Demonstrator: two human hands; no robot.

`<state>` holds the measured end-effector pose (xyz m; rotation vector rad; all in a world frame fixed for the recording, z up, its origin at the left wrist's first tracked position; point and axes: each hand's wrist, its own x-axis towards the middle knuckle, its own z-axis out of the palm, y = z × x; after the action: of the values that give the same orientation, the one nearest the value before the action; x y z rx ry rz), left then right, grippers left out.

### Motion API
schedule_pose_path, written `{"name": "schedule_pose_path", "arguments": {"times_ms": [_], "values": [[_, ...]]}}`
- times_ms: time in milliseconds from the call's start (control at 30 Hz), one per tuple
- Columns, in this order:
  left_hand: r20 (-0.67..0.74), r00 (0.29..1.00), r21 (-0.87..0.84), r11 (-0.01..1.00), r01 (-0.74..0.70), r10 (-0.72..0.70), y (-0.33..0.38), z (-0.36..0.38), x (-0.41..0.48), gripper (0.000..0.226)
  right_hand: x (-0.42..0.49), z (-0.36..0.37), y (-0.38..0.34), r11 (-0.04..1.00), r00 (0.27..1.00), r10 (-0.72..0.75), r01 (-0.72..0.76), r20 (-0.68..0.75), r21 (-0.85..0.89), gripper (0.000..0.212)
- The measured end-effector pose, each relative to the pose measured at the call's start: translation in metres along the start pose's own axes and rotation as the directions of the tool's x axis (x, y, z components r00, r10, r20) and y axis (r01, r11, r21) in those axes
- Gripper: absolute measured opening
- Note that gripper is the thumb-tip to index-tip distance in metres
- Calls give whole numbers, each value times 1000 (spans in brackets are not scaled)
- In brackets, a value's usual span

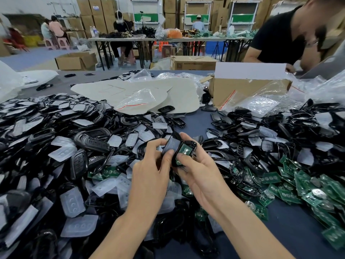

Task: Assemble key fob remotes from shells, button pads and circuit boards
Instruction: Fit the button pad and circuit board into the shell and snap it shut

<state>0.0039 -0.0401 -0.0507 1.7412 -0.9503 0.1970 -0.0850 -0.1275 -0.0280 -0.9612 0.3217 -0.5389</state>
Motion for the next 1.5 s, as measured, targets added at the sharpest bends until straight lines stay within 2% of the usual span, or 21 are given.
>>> {"name": "schedule_pose_path", "arguments": {"times_ms": [233, 333, 467, 700, 900, 1100, 1200, 1400, 1500], "values": [[-10, 999, 33, 998, -44, 44, 0, -2, -1, 18, 1, 0, 2, 1000, 1000, -2, 2, 8, -11, 38], [-5, 998, 40, 998, -57, 58, 1, -2, -2, 9, 1, 0, 4, 1000, 1000, -9, 9, 14, 8, 38], [-18, 998, 54, 997, -55, 56, 0, -1, -2, 8, 3, -1, 6, 1000, 1000, -21, 21, 16, 3, 39], [-4, 997, 111, 991, -80, 81, 1, 0, -4, 10, 3, -1, 7, 1000, 1000, -21, 21, -16, -3, 45], [-10, 994, 162, 981, -110, 113, 4, 1, -4, 10, 4, -2, 9, 999, 999, -24, 23, -46, -22, 37], [-6, 997, 117, 990, -79, 80, 2, 0, -3, 9, 4, -2, 11, 996, 998, -54, 52, -27, -71, 32], [-20, 998, 90, 994, -58, 60, -1, 0, -1, 15, 4, -1, 12, 995, 998, -68, 68, -10, -70, 33], [-8, 995, 131, 987, -97, 99, -1, 1, -3, 8, 6, -4, 14, 991, 997, -70, 68, -13, -114, 29], [-11, 995, 98, 990, -101, 102, 0, 1, -3, 7, 6, -4, 15, 986, 997, -72, 73, 9, -150, 25]]}}
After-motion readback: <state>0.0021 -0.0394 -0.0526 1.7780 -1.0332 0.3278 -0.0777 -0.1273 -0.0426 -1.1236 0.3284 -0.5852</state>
